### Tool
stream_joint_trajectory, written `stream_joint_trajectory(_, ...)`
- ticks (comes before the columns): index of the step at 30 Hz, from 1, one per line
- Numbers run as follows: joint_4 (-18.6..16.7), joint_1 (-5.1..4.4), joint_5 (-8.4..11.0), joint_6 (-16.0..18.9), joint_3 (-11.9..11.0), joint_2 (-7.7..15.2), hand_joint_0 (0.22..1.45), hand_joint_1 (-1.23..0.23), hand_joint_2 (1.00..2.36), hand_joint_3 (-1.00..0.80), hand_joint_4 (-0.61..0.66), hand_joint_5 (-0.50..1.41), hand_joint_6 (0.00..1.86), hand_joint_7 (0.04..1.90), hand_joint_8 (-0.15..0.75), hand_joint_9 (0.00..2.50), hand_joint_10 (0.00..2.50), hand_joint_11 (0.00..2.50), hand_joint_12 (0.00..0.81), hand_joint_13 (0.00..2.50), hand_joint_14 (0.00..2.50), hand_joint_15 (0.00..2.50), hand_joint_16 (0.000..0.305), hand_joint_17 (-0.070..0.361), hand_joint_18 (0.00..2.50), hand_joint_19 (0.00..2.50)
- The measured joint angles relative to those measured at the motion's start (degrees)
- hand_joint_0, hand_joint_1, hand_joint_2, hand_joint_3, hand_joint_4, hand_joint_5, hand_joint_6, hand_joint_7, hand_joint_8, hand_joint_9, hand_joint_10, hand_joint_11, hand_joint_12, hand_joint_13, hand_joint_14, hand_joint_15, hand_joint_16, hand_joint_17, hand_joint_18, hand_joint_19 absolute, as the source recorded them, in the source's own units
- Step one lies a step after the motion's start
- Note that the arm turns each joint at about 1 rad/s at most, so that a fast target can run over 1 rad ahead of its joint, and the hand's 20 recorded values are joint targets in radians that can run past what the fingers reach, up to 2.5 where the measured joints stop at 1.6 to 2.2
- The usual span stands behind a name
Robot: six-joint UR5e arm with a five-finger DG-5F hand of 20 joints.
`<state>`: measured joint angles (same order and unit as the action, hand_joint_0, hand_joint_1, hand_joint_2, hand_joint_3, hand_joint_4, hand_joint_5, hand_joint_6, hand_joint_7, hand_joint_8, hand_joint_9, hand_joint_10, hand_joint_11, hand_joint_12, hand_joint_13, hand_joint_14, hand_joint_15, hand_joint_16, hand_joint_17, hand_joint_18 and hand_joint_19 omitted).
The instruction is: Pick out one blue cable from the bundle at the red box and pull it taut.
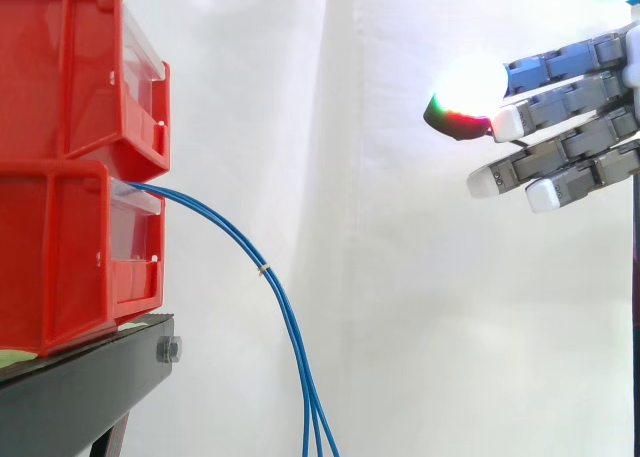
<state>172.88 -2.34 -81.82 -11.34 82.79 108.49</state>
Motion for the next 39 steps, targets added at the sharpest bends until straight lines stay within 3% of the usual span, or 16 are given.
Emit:
stream_joint_trajectory(14, -0.01, 0.01, 0.0, 0.0, -0.01, -0.03, 0.44, -0.77, 1.0, -0.5, 0.04, -0.23, 0.5, 0.74, 0.172, 0.5, 0.01, 0.31, 0.304, 0.28, 0.0, 0.09, 0.058, 0.13, 0.29, 0.33)
stream_joint_trajectory(32, 0.93, -0.05, 0.2, -0.46, 0.0, 0.06, 0.4, -0.57, 1.0, -0.5, 0.08, -0.24, 0.5, 0.72, 0.192, 0.45, 0.01, 0.25, 0.323, 0.28, 0.0, 0.09, 0.064, 0.143, 0.33, 0.35)
stream_joint_trajectory(35, 1.22, -0.3, 1.37, -2.7, -0.02, 1.1, 0.39, -0.54, 1.0, -0.5, 0.08, -0.24, 0.5, 0.72, 0.197, 0.43, 0.01, 0.22, 0.331, 0.27, 0.0, 0.1, 0.065, 0.147, 0.32, 0.35)
stream_joint_trajectory(39, -0.67, -1.03, 4.33, -7.19, -0.03, 3.73, 0.39, -0.51, 1.0, -0.5, 0.08, -0.24, 0.5, 0.72, 0.196, 0.42, 0.01, 0.22, 0.332, 0.26, 0.0, 0.09, 0.065, 0.147, 0.32, 0.35)
